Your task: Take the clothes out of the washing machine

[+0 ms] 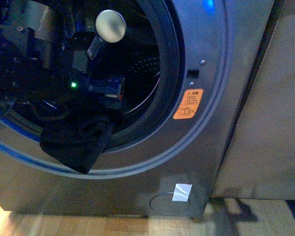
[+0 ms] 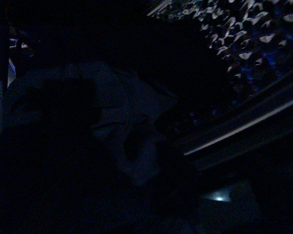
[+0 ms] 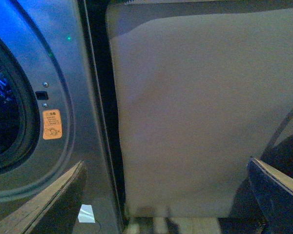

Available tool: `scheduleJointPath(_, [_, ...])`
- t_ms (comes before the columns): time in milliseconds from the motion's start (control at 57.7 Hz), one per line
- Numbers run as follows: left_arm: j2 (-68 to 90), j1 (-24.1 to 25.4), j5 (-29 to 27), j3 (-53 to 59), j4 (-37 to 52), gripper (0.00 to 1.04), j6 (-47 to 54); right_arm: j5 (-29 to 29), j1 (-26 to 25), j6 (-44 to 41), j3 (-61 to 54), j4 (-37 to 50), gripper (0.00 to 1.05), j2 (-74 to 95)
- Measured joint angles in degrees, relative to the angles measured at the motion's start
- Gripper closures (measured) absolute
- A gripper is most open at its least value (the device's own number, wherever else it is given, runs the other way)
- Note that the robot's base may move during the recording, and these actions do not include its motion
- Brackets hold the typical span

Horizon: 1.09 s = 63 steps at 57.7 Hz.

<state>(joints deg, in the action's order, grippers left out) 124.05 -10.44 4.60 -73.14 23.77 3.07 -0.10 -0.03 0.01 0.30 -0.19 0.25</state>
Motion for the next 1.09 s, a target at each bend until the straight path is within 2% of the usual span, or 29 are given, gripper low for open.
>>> scheduleJointPath(364, [10.38, 0.31, -6.36, -14.88, -6.93, 0.07, 2.34, 0.0, 0.0, 0.0, 0.0, 0.0, 0.07, 0.0])
scheduleJointPath(693, [13.99, 2.84, -11.04, -17.22, -12.76, 0.07, 4.11, 0.0, 0.0, 0.0, 0.0, 0.0, 0.07, 0.0])
scheduleJointPath(1091, [12.07, 3.04, -7.67, -18.43, -23.69, 0.07, 1.46, 0.0, 0.0, 0.0, 0.0, 0.0, 0.07, 0.0])
